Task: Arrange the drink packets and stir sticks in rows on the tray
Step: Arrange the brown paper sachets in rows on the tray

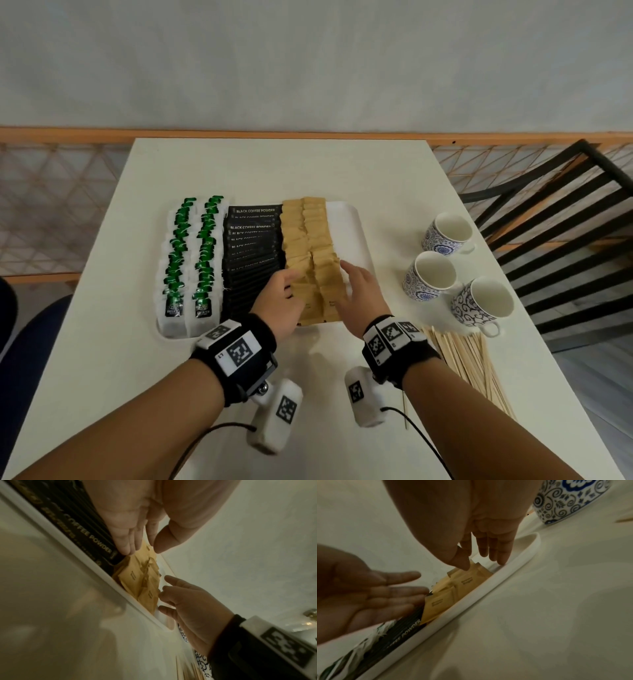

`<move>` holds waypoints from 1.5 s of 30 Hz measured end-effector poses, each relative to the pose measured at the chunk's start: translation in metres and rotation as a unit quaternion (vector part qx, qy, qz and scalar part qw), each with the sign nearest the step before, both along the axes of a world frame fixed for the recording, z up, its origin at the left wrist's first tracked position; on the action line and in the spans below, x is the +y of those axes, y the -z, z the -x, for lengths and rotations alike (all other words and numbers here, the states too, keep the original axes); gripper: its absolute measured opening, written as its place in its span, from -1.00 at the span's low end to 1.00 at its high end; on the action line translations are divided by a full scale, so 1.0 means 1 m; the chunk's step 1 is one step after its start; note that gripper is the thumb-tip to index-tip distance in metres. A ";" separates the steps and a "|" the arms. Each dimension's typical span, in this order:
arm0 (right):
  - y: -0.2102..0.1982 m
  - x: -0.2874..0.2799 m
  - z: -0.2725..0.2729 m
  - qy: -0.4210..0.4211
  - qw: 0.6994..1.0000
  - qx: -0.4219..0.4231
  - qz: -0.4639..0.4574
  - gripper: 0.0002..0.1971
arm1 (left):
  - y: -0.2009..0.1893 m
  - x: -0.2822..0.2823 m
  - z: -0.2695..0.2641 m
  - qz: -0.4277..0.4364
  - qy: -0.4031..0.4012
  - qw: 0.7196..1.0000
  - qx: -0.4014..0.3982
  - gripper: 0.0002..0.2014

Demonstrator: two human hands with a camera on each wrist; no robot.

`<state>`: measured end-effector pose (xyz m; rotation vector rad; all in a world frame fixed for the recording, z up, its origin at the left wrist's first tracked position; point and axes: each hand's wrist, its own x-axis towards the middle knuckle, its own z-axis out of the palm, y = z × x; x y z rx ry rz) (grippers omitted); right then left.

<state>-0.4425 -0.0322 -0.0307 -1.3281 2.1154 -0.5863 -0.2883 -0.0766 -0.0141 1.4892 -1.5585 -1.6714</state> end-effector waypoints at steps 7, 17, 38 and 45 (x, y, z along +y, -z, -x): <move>-0.004 -0.006 -0.004 0.016 0.999 -0.017 -0.028 -0.29 | -0.007 -0.015 0.029 0.130 0.180 0.970 -0.101 -0.34; -0.002 0.007 -0.005 0.022 0.998 -0.061 -0.022 -0.20 | 0.002 -0.022 0.043 0.261 0.302 0.876 -0.269 -0.28; 0.008 0.010 -0.005 0.020 0.997 -0.069 -0.003 -0.25 | 0.000 -0.048 0.052 0.250 0.330 0.847 -0.332 -0.20; -0.007 0.051 -0.001 0.014 0.996 -0.057 0.072 -0.36 | 0.005 -0.019 0.036 0.354 0.279 0.873 -0.187 -0.42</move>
